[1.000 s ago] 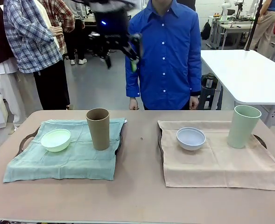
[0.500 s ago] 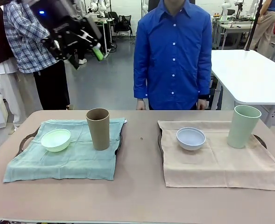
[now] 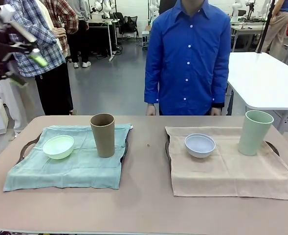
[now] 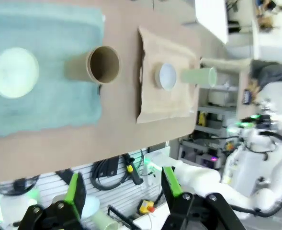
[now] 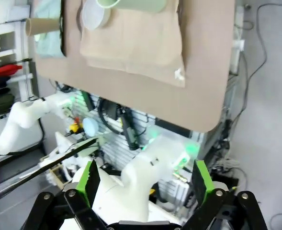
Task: Set up a tray with a mat and arrange the tableware.
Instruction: Place the Picnic Bowl and Reusable plastic cup back onto the Handle tray in front of the human's position.
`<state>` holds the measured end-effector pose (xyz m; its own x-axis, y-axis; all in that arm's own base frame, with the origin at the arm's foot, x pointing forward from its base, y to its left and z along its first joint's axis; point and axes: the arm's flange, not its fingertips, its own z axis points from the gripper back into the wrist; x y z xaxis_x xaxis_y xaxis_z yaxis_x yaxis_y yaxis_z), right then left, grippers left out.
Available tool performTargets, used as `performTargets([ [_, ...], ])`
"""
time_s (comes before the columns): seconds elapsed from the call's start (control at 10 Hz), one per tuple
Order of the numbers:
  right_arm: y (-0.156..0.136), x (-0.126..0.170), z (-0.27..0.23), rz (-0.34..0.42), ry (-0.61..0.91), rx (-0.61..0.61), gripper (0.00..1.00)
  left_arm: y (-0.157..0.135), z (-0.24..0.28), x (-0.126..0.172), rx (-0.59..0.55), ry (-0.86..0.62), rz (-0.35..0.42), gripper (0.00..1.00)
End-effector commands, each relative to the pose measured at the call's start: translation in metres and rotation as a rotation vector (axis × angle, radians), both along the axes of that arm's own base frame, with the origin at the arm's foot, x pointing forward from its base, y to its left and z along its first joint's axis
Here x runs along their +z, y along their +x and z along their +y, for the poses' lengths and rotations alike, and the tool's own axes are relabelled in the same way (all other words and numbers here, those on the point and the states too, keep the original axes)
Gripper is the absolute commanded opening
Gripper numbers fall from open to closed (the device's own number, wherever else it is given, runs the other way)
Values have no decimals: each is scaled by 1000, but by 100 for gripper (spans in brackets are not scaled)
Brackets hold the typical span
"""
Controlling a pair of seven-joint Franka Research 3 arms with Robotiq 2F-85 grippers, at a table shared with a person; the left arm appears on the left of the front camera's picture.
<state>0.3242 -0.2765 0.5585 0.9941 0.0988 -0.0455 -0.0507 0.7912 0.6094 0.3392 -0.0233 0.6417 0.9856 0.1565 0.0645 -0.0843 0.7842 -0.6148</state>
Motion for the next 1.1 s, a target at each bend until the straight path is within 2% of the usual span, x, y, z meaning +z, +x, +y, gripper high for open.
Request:
performTargets([
  [0.0,-12,3,5,-7,130,-11,100,-14,36,0,47,-10,14,84],
  [0.1,-19,1,11,-71,136,-44,100,-20,47,2,25,40,-9,84],
  [0.2,-18,6,14,-179,-144,-120,100,-8,27,-1,35,-16,19,84],
  [0.3,-12,0,1,-7,94,-20,100,-8,27,-1,35,-16,19,84],
  [0.5,-12,0,1,-7,94,-20,100,-8,27,-1,35,-16,19,84],
  [0.6,-15,7,2,-58,49,-41,100,-12,32,-2,35,-5,25,84],
  [0.7,-16,13,-14,-101,304,40,100,7,51,-11,31,-108,120,84],
  [0.8,-17,1,-21,-118,417,93,100,17,82,-25,35,-214,206,84],
  [0.9,-13,-11,-24,-155,562,104,100,27,107,-29,16,-269,256,84],
  [1.0,-11,-24,-21,-171,674,118,100,28,129,-42,-22,-316,261,84],
])
